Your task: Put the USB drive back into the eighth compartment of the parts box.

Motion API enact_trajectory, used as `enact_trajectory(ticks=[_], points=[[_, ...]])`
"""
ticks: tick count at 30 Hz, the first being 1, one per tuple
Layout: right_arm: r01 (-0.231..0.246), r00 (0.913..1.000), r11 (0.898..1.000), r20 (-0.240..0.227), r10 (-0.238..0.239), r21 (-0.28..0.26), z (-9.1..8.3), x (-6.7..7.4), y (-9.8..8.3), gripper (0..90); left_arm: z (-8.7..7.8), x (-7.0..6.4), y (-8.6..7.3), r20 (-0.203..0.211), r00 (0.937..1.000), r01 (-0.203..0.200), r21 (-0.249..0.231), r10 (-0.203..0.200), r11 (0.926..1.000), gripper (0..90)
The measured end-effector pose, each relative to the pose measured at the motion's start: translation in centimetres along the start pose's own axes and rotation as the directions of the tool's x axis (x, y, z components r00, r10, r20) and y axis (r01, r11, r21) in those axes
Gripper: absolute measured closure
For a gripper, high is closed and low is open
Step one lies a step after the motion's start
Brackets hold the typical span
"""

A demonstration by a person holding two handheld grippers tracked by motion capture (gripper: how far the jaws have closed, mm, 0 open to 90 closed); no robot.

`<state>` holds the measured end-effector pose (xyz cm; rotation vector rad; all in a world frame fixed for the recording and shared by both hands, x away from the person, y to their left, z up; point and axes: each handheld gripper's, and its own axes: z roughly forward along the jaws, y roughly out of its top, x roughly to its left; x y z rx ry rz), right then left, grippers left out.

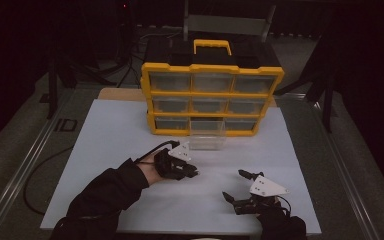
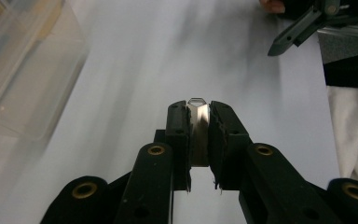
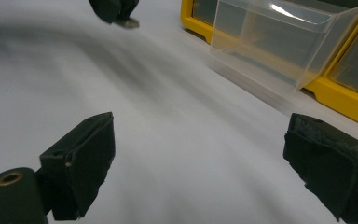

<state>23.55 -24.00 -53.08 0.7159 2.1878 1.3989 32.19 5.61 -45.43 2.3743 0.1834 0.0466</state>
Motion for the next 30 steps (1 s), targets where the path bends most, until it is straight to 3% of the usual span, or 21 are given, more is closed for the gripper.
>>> enact_trajectory(ticks=[30], points=[[0.0, 1.0, 1.0, -0.001, 0.0, 0.005, 0.0, 0.0, 0.0, 9.2, -2.8, 2.1, 4.1, -0.066, 0.9978, 0.006, -0.035, -0.008, 0.9994, 79.6]])
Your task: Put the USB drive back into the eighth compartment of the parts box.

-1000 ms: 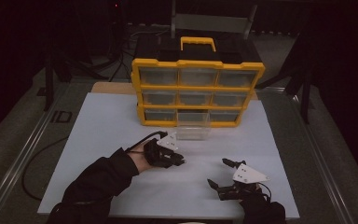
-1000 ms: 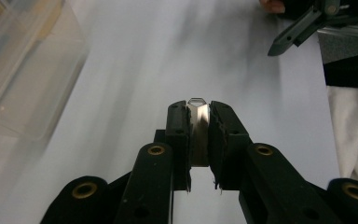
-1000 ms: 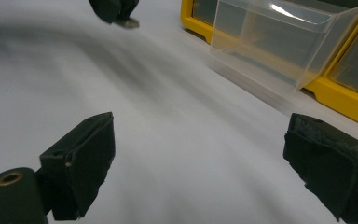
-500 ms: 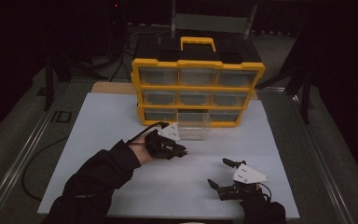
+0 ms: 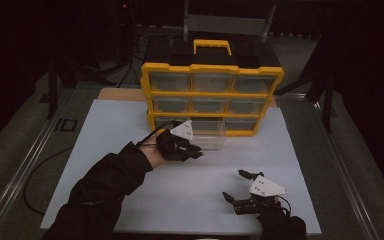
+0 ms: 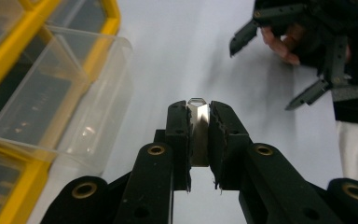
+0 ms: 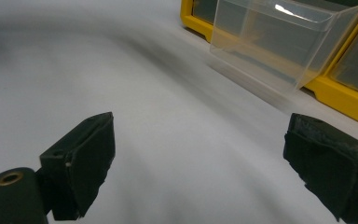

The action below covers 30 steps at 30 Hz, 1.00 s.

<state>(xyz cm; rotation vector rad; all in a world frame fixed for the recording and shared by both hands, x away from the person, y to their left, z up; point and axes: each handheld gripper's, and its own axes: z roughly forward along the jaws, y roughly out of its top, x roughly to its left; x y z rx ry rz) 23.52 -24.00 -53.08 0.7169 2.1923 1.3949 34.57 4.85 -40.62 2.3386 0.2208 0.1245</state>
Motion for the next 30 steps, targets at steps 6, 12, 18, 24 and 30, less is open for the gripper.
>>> enact_trajectory(ticks=[6, 12, 18, 24, 30], points=[[0.001, 1.0, 1.0, 0.0, -0.001, 0.0, -0.1, 0.0, 0.0, 9.2, -0.1, 0.6, 0.8, -0.023, 0.9997, 0.012, -0.006, -0.012, 0.9999, 79.6], [0.002, 1.0, 1.0, -0.001, -0.002, -0.004, 0.0, 0.0, 0.0, 9.2, 0.0, 1.1, 1.6, -0.046, 0.9988, 0.019, -0.006, -0.019, 0.9998, 79.5], [0.003, 1.0, 1.0, -0.003, -0.003, -0.006, -0.1, 0.0, 0.1, 9.2, 0.0, 1.6, 2.5, -0.076, 0.9966, 0.031, -0.006, -0.032, 0.9995, 79.5], [0.003, 1.0, 1.0, -0.004, -0.003, -0.007, -0.1, 0.0, 0.1, 9.2, 0.0, 2.2, 3.3, -0.107, 0.9931, 0.048, -0.014, -0.049, 0.9988, 79.5], [-0.004, 1.0, 1.0, -0.003, 0.004, -0.012, -0.1, 0.0, 0.1, 9.2, -0.1, 2.9, 3.6, -0.144, 0.9864, 0.077, -0.026, -0.08, 0.9967, 79.5]])
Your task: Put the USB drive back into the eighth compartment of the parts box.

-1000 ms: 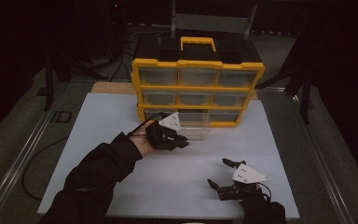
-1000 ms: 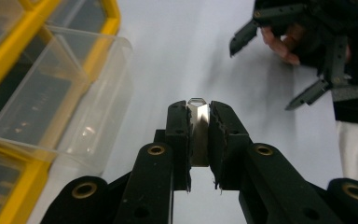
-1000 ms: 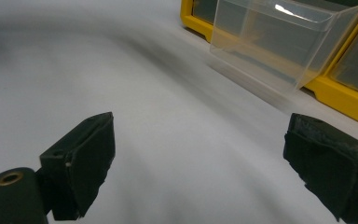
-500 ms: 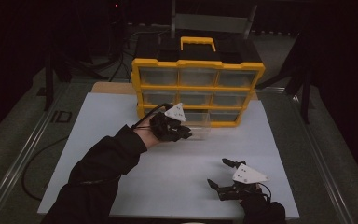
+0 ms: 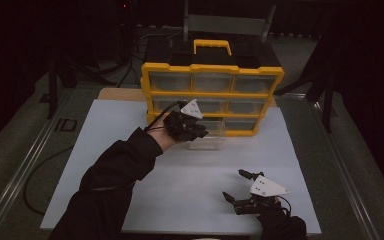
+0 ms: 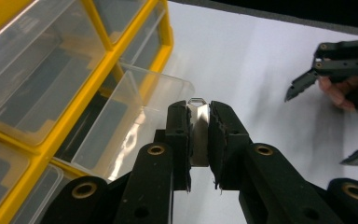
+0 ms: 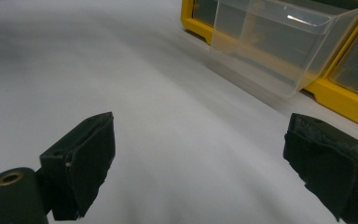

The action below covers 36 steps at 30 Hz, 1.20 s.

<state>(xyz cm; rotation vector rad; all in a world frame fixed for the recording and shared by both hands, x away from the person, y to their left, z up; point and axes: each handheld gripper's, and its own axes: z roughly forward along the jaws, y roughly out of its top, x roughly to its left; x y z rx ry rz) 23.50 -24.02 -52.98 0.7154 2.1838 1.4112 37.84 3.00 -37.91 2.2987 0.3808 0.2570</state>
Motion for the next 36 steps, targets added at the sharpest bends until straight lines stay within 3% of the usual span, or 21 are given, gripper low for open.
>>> enact_trajectory(ticks=[4, 6, 12, 18, 19, 26, 36], points=[[-0.002, 1.0, 1.0, -0.003, 0.002, 0.003, 0.0, 0.0, 0.0, 9.2, 0.2, 0.6, 0.4, -0.012, 0.9994, 0.033, -0.019, -0.034, 0.9993, 79.5], [-0.001, 1.0, 1.0, -0.003, 0.001, 0.005, 0.0, 0.0, 0.0, 9.2, 0.3, 0.8, 0.6, -0.032, 0.9987, 0.038, -0.026, -0.039, 0.9989, 79.5], [0.002, 1.0, 1.0, -0.007, -0.002, 0.001, 0.0, 0.0, 0.0, 9.2, 0.8, 1.1, 1.0, -0.042, 0.9975, 0.054, -0.04, -0.056, 0.9977, 79.5], [0.009, 0.9999, 1.0, -0.009, -0.009, 0.003, 0.0, 0.1, 0.0, 9.2, 1.5, 1.7, 1.2, -0.062, 0.9942, 0.085, -0.049, -0.088, 0.9952, 79.5], [0.005, 0.9999, 1.0, -0.01, -0.005, 0.003, 0.0, 0.0, 0.0, 9.2, 1.6, 1.7, 1.2, -0.081, 0.9921, 0.091, -0.053, -0.095, 0.9944, 79.5], [0.009, 0.9999, 1.0, -0.01, -0.009, -0.001, 0.0, 0.0, 0.0, 9.2, 2.3, 2.0, 1.0, -0.086, 0.9895, 0.11, -0.065, -0.116, 0.9917, 79.5], [0.01, 0.9999, 1.0, -0.008, -0.01, -0.001, 0.1, 0.1, 0.1, 9.2, 3.7, 2.1, 0.3, -0.097, 0.9874, 0.122, -0.036, -0.125, 0.9919, 79.5]])
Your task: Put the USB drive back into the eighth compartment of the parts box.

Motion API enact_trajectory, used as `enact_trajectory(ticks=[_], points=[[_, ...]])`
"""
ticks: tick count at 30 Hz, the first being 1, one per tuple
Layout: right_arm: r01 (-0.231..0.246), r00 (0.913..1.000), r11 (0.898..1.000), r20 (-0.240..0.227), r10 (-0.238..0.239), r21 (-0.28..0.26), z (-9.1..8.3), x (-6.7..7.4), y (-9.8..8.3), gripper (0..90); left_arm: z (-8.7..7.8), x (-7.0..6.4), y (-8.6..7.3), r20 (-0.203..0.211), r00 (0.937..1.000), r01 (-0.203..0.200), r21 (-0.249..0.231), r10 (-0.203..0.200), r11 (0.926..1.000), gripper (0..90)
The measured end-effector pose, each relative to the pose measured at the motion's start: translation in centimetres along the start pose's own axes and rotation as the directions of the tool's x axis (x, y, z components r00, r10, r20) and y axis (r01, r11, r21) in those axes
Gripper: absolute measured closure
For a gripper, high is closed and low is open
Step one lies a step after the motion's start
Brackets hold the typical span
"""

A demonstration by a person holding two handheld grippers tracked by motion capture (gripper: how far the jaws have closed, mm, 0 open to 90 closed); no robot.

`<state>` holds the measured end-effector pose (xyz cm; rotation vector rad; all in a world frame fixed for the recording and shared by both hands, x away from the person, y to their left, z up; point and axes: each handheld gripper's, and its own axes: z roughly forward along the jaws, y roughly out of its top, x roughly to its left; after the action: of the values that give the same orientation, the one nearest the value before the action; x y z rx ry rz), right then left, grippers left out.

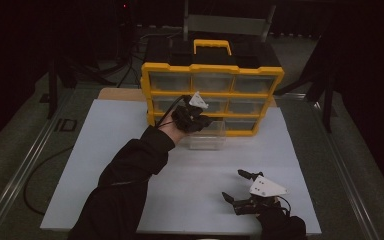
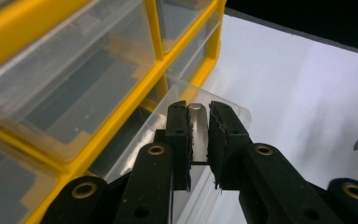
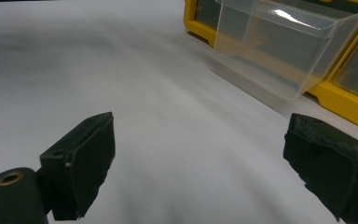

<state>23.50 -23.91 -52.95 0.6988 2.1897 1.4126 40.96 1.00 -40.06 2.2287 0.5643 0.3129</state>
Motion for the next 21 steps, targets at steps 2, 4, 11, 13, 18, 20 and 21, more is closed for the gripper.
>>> enact_trajectory(ticks=[2, 4, 11, 13, 18, 20, 21], points=[[0.0, 1.0, 1.0, 0.001, 0.0, 0.0, -0.1, 0.0, 0.0, 9.2, 0.3, 0.1, -0.2, -0.002, 1.0, 0.0, 0.01, 0.0, 1.0, 79.5], [-0.002, 1.0, 1.0, 0.0, 0.002, -0.002, -0.1, -0.1, 0.0, 9.2, 0.8, 0.2, -0.4, -0.006, 1.0, 0.003, 0.018, -0.003, 0.9998, 79.5], [-0.003, 1.0, 1.0, -0.003, 0.003, -0.001, 0.0, -0.1, 0.0, 9.2, 1.8, 0.5, -1.2, -0.004, 0.9997, 0.024, 0.019, -0.024, 0.9995, 79.5], [0.0, 1.0, 1.0, 0.001, 0.0, 0.0, 0.0, 0.0, 0.0, 9.2, 2.2, 0.5, -1.4, -0.005, 0.9996, 0.027, 0.027, -0.027, 0.9993, 79.5], [-0.006, 1.0, 1.0, -0.004, 0.006, 0.0, 0.0, 0.0, 0.0, 9.2, 2.6, 0.8, -1.7, -0.01, 0.999, 0.043, 0.023, -0.043, 0.9988, 79.5], [-0.002, 1.0, 1.0, -0.005, 0.002, 0.001, 0.1, 0.0, 0.0, 9.2, 2.6, 0.9, -1.7, -0.007, 0.999, 0.045, 0.025, -0.045, 0.9987, 79.4], [-0.003, 1.0, 1.0, -0.006, 0.003, 0.004, 0.1, 0.0, 0.0, 9.2, 2.8, 0.9, -1.8, -0.019, 0.9988, 0.046, 0.033, -0.046, 0.9984, 79.5]])
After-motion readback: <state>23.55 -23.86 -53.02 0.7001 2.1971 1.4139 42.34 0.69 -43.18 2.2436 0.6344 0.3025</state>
